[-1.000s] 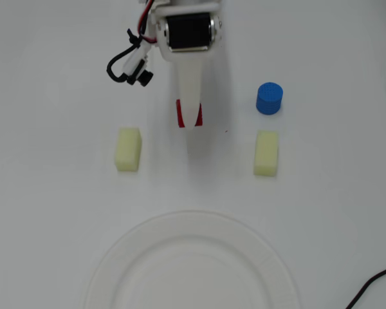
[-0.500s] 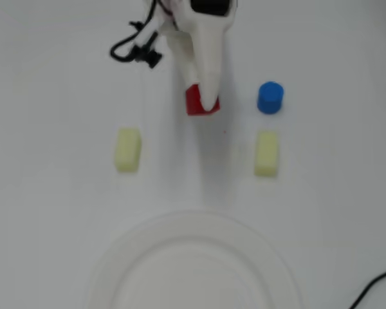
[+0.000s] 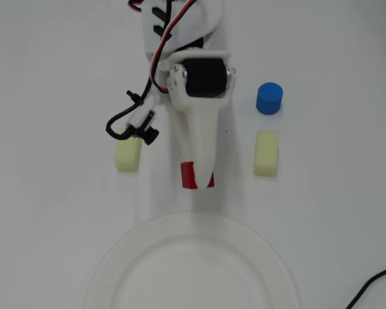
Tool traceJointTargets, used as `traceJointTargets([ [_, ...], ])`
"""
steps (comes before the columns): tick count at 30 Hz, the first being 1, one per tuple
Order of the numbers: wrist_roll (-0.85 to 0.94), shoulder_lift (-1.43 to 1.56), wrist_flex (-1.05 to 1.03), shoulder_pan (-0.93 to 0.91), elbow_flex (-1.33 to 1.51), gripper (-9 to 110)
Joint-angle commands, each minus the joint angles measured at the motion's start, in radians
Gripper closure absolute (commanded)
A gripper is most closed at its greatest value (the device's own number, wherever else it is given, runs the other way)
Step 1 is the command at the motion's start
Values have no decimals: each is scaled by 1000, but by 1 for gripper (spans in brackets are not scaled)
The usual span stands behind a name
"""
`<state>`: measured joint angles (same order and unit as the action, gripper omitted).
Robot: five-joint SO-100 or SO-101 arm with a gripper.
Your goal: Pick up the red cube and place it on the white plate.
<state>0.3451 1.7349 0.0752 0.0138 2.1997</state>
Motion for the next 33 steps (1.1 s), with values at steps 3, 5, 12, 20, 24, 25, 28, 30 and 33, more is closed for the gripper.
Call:
traceJointTargets([
  [3, -32, -135, 11, -20, -207, 101],
  [5, -51, -170, -15, -28, -261, 101],
  [12, -126, -259, -135, -29, -400, 100],
  [20, -229, -353, -370, -35, -591, 92],
  [24, -322, -354, -592, -37, -710, 79],
  [25, -347, -354, -657, -37, -747, 75],
  [28, -377, -351, -825, -29, -853, 70],
  [30, -387, -336, -905, -17, -894, 67],
  [33, -405, -287, -985, -2, -908, 64],
])
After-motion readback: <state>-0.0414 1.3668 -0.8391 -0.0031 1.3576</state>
